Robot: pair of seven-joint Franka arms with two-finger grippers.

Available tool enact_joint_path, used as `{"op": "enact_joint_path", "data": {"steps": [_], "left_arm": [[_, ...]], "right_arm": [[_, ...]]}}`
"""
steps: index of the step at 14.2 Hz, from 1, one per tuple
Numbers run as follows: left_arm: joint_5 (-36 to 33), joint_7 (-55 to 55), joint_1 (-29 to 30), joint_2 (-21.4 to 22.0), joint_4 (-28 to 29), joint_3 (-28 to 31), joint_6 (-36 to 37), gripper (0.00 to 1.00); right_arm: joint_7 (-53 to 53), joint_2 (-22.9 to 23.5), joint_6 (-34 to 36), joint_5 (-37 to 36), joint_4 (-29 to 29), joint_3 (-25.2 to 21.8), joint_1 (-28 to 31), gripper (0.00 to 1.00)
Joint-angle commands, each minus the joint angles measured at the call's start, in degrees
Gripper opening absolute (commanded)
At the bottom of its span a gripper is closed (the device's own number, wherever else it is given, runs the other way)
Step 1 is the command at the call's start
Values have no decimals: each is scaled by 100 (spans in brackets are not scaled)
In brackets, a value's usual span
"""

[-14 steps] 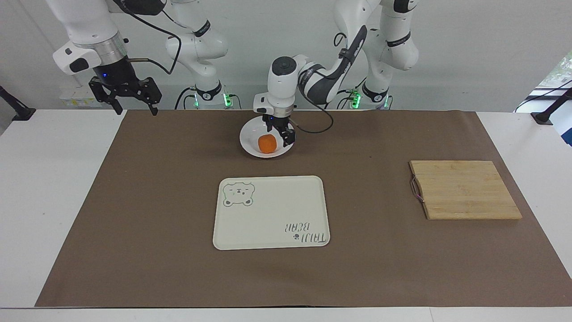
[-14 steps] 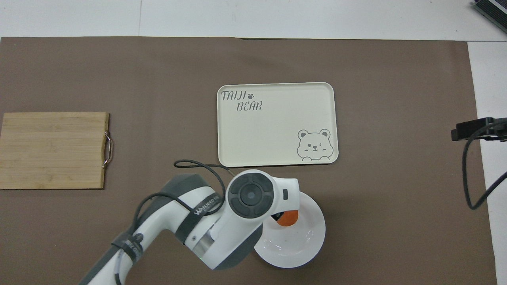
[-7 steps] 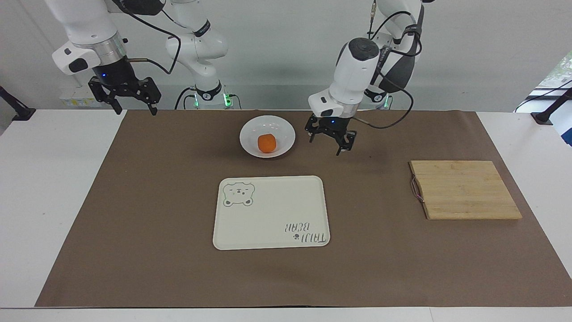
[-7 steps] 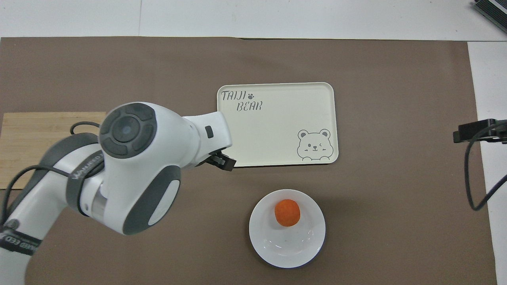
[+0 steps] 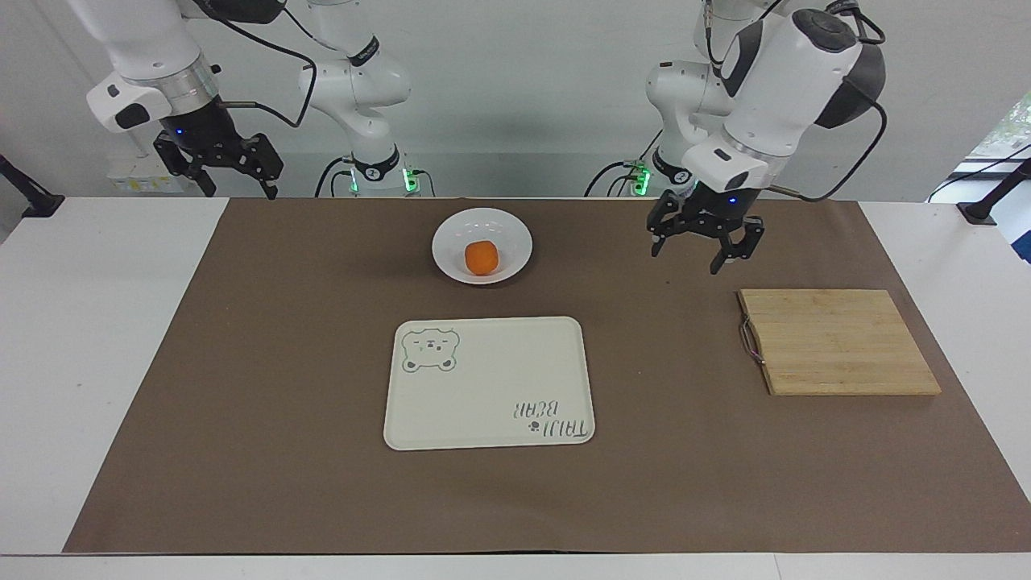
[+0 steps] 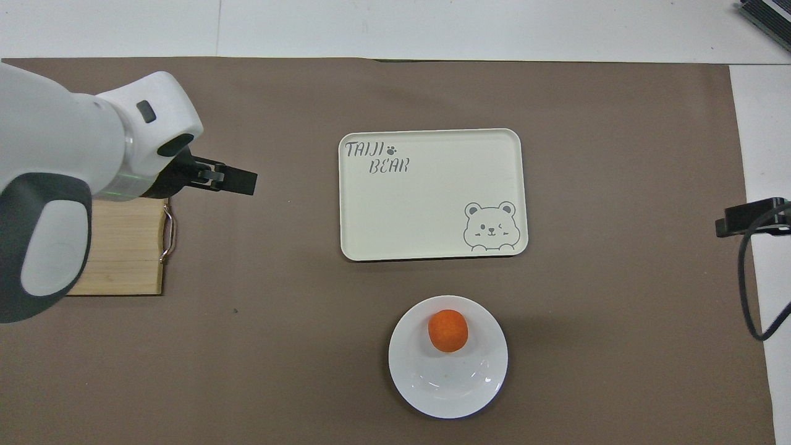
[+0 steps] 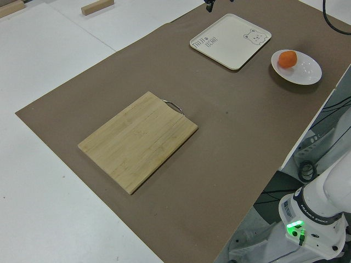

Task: Place orange and plate with both arms
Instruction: 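Release the orange onto the plate and withdraw the left gripper, then reach the right gripper to the plate rim nearest it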

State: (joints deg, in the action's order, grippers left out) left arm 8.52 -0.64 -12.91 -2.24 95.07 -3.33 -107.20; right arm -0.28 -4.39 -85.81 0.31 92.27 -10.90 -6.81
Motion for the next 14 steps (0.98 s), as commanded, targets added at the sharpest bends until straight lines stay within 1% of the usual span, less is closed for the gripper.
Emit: {"op": "enact_joint_path", "data": {"steps": [1, 3, 5, 7, 8, 10, 12, 14], "left_arm": [[1, 90, 629, -22, -156, -71, 392, 100], [-174, 81, 1043, -22, -182, -63, 708, 100], [-385, 81, 1447, -5, -209, -89, 727, 100], [-989, 99, 1484, 31, -200, -89, 805, 100], [-1071, 203, 1510, 31, -208, -89, 885, 100], [-984, 213, 1510, 22, -261, -46, 1270, 100], [-896, 152, 1580, -39, -532, -28, 1727, 100], [-913, -58, 1633, -5, -525, -28, 1747, 100]], "right_arm": [[-156, -185, -23, 538, 405, 35, 92, 100], [-165, -194, -67, 1091, 738, 27, 110, 100], [-182, -351, -338, 1715, 1343, 27, 101, 100], [-601, -562, -681, 2216, 2089, 27, 40, 100], [-944, -615, -813, 2463, 2441, 27, 39, 100], [-1603, -686, -1112, 2981, 3180, 27, 92, 100], [-2166, -721, -1498, 3448, 3830, 27, 101, 100], [-2265, -791, -1788, 3747, 4262, 27, 40, 100]]}}
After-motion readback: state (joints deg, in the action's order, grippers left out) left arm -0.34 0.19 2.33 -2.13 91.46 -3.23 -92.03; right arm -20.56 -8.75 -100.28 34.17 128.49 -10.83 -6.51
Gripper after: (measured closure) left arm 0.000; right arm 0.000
